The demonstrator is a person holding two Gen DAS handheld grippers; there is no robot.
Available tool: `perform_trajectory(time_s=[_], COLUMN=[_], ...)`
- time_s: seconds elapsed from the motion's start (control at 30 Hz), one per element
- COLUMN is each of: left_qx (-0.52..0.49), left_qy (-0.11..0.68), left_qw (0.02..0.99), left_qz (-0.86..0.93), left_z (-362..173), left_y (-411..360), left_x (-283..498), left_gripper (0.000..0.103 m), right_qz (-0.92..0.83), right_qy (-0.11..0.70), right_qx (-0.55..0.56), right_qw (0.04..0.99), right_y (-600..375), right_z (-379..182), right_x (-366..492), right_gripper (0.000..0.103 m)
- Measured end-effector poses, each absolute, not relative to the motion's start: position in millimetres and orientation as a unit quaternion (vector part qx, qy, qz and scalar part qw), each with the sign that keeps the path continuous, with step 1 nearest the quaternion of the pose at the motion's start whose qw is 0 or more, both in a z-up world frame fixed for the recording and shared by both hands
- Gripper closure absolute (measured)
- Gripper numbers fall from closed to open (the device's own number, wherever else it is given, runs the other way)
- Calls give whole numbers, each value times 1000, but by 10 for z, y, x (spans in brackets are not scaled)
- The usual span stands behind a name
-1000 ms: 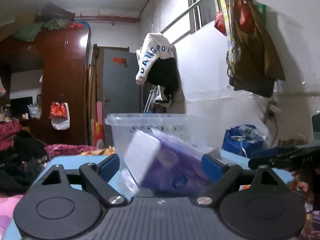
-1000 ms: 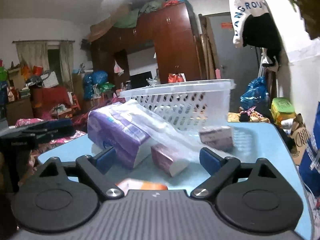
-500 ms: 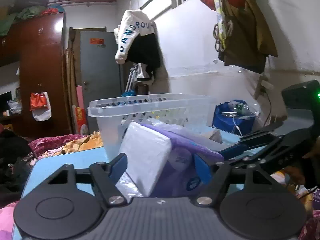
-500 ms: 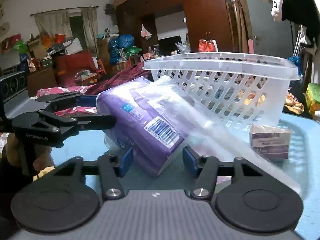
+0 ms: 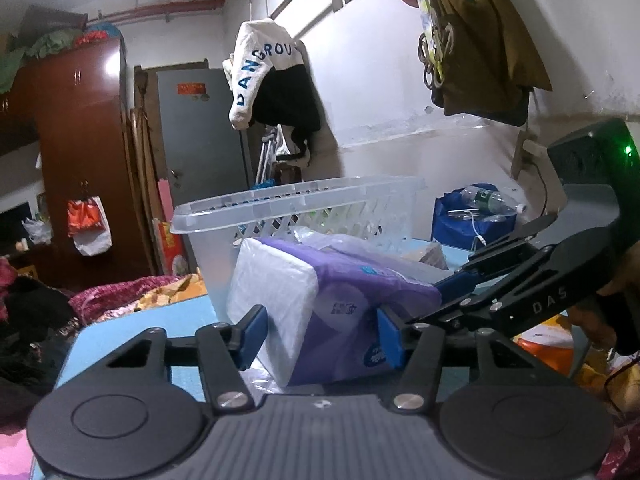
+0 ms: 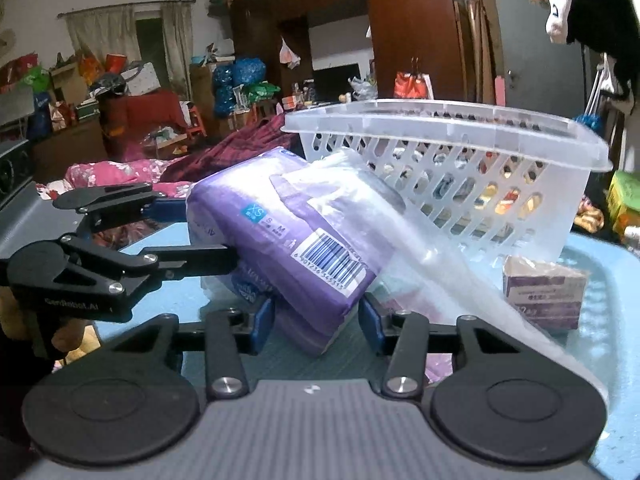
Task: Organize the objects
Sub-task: 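Close the right tool on the purple tissue pack while the left tool grips it too, then lift the tissue pack with both tools and release it into the basket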
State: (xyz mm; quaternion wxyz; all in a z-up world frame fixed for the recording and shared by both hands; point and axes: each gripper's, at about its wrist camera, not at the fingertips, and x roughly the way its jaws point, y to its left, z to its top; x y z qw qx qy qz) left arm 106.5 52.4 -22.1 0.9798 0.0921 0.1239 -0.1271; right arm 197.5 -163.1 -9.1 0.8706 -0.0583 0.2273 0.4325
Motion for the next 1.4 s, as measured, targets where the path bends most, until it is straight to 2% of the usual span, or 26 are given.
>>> perform_trajectory(time_s=[0.37, 0.6, 0.83, 1.07, 1.4], left_qx=[89, 101, 92, 52, 9], left_qy=[59, -11, -42, -2, 149], left_qw=[988, 990, 989, 990, 976], left_qz=[-107, -96, -104, -135, -158], left_z=[-65, 484, 1003, 966, 436], left_y=[550, 523, 467, 409, 345], left_x=[694, 510, 858, 1693, 2729], left_gripper=[43, 43, 44, 43, 43], right_qz=[429, 431, 406, 373, 339], right_qy=[150, 81, 43, 84, 173], right_qx=[-78, -91, -106, -109, -99], right_qw=[887, 894, 907, 918, 919], right_y=[-1545, -1542, -1504, -1552, -1569], right_z=[93, 668, 1153, 1118, 773], right_x=[1626, 1500, 1695, 2263, 3030], right_gripper=[54, 54, 54, 54, 54])
